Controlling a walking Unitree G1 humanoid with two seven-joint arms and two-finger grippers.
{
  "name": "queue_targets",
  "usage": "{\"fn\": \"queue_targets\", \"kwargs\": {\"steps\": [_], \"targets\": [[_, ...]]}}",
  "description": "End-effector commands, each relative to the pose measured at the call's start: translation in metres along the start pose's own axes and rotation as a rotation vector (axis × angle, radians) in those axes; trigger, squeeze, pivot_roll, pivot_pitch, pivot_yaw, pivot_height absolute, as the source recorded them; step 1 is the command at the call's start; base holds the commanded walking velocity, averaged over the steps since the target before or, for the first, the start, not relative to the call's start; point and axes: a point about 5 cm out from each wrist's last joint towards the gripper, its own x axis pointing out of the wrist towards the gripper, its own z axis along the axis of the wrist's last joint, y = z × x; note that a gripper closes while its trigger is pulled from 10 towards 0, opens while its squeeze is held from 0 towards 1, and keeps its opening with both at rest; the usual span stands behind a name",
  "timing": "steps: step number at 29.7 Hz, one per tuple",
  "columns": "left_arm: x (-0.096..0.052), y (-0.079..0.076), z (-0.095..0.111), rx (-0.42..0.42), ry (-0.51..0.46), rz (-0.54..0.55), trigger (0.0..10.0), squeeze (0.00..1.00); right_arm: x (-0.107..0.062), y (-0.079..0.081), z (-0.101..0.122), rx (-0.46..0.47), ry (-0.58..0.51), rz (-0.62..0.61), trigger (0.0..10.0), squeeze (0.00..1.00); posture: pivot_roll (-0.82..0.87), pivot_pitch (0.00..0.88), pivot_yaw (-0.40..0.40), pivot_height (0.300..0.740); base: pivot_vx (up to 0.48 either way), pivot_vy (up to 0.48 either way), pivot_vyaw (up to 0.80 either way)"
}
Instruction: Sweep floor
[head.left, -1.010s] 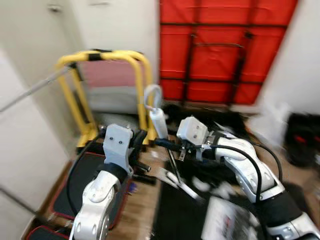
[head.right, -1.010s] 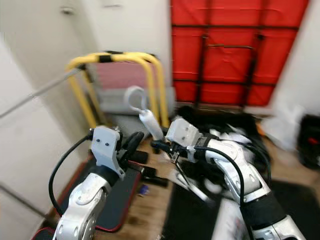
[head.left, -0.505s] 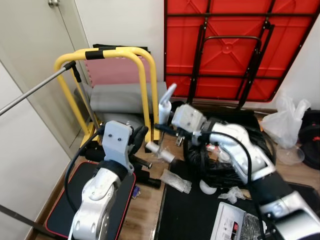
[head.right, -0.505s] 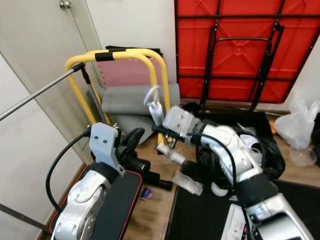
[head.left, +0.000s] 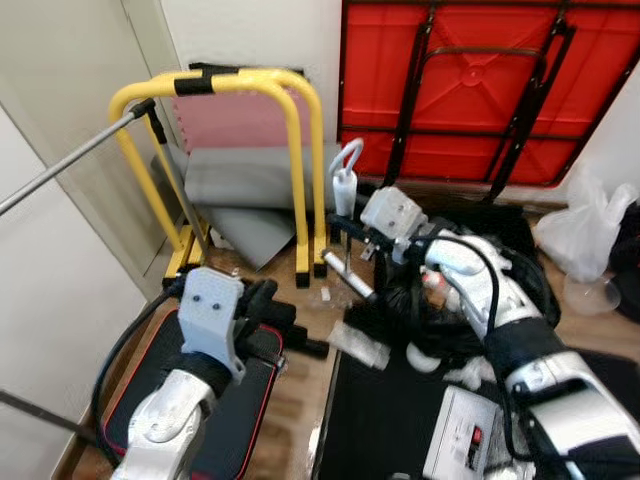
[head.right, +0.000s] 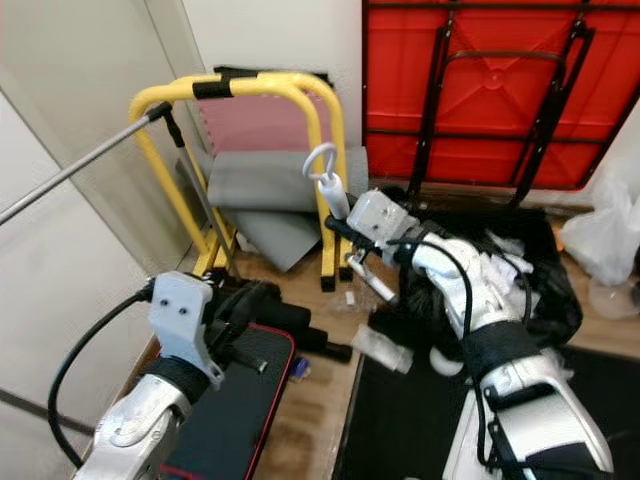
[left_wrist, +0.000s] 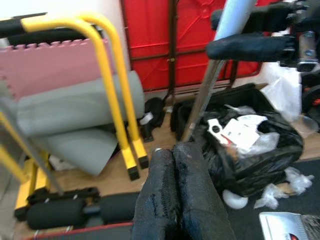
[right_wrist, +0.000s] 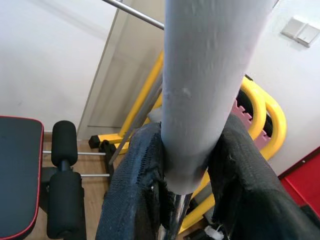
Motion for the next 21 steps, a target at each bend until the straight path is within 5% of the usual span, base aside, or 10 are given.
{"fn": "queue_targets", "kwargs": {"steps": [1,14,15,18,19,21], "targets": [[-0.005,0.004,0.000,0.002,0.016,0.033,10.0,0.00,0.004,-0.011,0.020,-0.044,-0.112,-0.030,10.0,0.00,0.02,0.221,0.027,0.740,0.000,0.000,0.00],[-0.022,0.007,0.009,0.010,0.064,0.053,10.0,0.00,0.017,-0.006,0.019,-0.088,-0.163,0.035,10.0,0.00,0.08,0.289,0.053,0.740,0.000,0.000,0.00],[-0.023,0.007,0.010,0.010,0.068,0.054,10.0,0.00,0.018,-0.004,0.017,-0.092,-0.158,0.049,7.6,0.00,0.09,0.298,0.057,0.740,0.000,0.000,0.00],[-0.025,0.007,0.010,0.009,0.072,0.054,10.0,0.00,0.018,-0.002,0.016,-0.100,-0.149,0.063,7.6,0.00,0.10,0.304,0.058,0.740,0.000,0.000,0.00],[-0.026,0.007,0.011,0.008,0.075,0.054,10.0,0.00,0.019,0.000,0.015,-0.110,-0.144,0.076,0.0,0.00,0.10,0.312,0.061,0.740,0.000,0.000,0.00],[-0.028,0.007,0.012,0.008,0.080,0.055,10.0,0.00,0.019,0.003,0.013,-0.142,-0.132,0.100,0.0,0.00,0.11,0.320,0.063,0.740,0.000,0.000,0.00]]}}
